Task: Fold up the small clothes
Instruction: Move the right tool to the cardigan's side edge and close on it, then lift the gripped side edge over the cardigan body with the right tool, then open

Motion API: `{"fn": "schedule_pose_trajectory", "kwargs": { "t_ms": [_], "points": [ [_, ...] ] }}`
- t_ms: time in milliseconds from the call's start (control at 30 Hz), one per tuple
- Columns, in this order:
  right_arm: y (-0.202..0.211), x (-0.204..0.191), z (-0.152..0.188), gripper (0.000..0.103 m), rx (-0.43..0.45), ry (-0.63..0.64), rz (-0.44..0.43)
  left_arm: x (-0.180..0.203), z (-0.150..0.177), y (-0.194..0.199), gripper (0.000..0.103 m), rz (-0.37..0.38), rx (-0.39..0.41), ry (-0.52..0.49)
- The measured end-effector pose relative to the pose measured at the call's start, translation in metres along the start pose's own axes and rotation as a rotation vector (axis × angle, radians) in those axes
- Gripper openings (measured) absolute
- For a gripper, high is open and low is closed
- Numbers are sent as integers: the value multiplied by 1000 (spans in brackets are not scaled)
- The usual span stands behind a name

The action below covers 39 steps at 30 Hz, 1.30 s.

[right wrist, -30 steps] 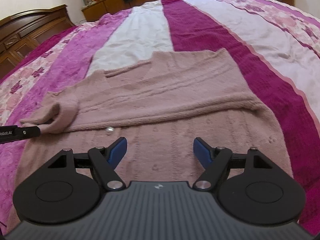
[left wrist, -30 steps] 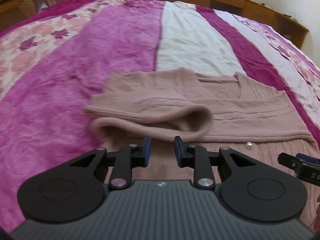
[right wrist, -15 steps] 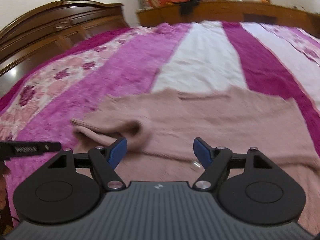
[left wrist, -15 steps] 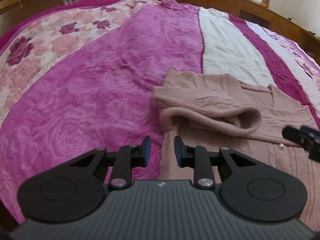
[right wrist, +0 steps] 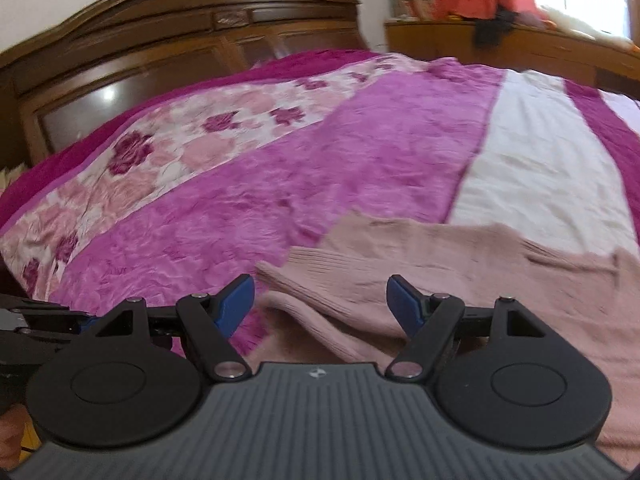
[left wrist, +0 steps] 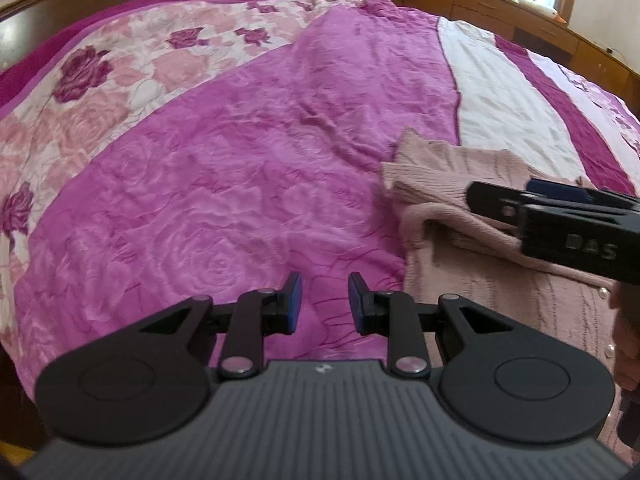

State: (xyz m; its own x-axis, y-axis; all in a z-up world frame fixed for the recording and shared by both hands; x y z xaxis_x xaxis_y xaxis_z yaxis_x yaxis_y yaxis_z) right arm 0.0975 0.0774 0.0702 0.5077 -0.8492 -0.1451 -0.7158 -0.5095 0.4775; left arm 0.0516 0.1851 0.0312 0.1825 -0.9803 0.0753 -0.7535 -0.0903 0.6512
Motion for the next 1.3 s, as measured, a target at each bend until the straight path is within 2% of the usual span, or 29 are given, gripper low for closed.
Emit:
{"fn": "schedule_pose_trajectory", "kwargs": {
  "t_ms": [300,367,433,500,600,700,800,967,1000,1033,1133,1300],
  "points": [
    [-60,-25,5,77,-74,99,-9,-10,7,-8,27,13,-20,41],
    [-70,-27,8,66,-91,118,9,-10,8,-10,27,15,-25,44],
    [-78,-24,10,44,-102,108,29,-11,9,-11,27,15,-28,49],
    [-83,-20,8,31,-104,79,26,-11,9,-12,27,21,-30,55],
    [-78,-16,2,24,-77,56,19,-5,8,-11,27,47,-23,50],
    [-65,-6,-8,23,-32,8,11,6,5,-9,27,72,-6,34],
    [-58,5,-15,22,-26,-60,-23,18,2,-11,27,98,-2,27],
    [-69,10,-2,24,-124,-106,-52,33,1,-17,27,124,-5,22],
    [-71,9,3,26,-138,-111,-60,33,2,-18,27,120,-10,22],
    [-72,6,6,34,-145,-108,-71,33,4,-19,27,116,-16,22],
    [-75,-4,8,47,-135,-75,-60,28,7,-20,27,101,-27,24],
    [-84,-15,1,49,-120,-21,-25,20,9,-21,27,94,-31,38]
  ]
}}
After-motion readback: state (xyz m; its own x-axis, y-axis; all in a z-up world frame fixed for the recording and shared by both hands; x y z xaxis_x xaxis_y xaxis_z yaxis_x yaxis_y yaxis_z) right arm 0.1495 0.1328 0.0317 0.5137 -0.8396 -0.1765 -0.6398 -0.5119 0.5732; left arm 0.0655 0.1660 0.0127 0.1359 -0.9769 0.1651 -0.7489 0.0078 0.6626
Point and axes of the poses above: each gripper's, at about its wrist camera, not at the fingertips, and y roughly against the way its jaws point, x to its right, z to its underside, the point moved 6 cm from there along -y, roughly the way its jaws point, and after that the axes turned 5 degrees about x, right-handed, at the moved point
